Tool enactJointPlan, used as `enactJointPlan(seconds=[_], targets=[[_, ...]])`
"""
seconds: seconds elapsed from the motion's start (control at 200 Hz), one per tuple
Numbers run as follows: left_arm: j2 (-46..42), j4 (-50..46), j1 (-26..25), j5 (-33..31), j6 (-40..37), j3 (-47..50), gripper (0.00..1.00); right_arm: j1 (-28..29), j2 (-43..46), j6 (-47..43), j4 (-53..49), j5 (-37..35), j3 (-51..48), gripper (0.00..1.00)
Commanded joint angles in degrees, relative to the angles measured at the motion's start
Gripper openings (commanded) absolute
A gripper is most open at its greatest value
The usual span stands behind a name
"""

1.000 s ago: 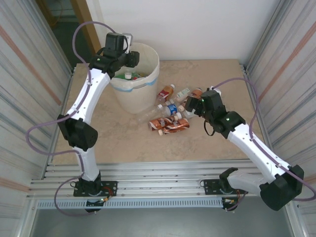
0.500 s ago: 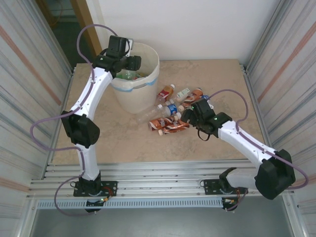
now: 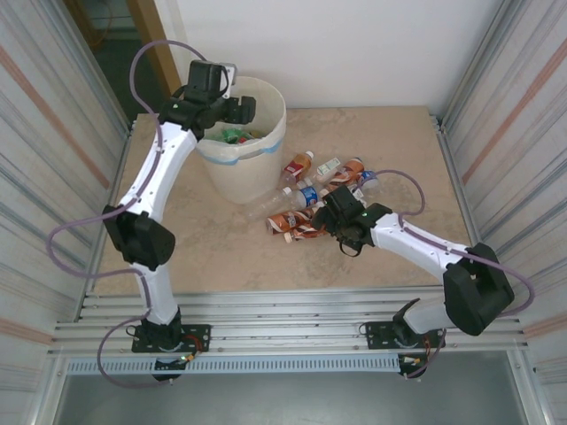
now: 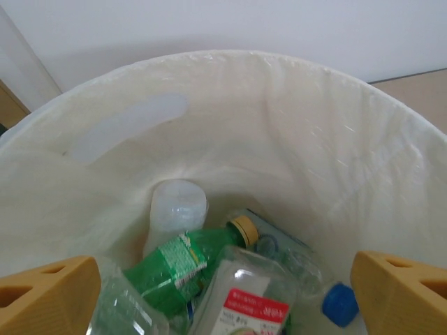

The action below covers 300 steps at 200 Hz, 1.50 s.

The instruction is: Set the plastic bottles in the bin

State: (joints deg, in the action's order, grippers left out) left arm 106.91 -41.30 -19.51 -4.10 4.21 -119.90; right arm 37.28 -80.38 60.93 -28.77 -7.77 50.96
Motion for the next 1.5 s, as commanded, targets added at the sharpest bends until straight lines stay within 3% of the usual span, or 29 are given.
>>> enactJointPlan(seconds=[0.0, 0.456, 0.832, 1.498], targets=[[-8.48, 4.34, -1.20, 1.11, 0.95, 5.45, 0.93, 0.51, -1.66, 3.24, 1.18, 0.36, 0.01, 0.98], [-29.11, 19.99, -11.79, -2.76, 1.59, 31.92, 0.99, 0.17, -8.14, 3.92, 6.51, 0.88, 3.09, 1.00], [-41.28, 32.26, -17.55, -6.93, 3.50, 51.31, 0.99, -3.08, -11.79, 4.53, 9.26, 3.38, 3.09, 0.89], [-44.08, 32.80, -19.39, -8.86, 10.18, 60.39, 0.99, -5.81, -14.74, 4.08, 11.41, 5.56, 0.32, 0.71]])
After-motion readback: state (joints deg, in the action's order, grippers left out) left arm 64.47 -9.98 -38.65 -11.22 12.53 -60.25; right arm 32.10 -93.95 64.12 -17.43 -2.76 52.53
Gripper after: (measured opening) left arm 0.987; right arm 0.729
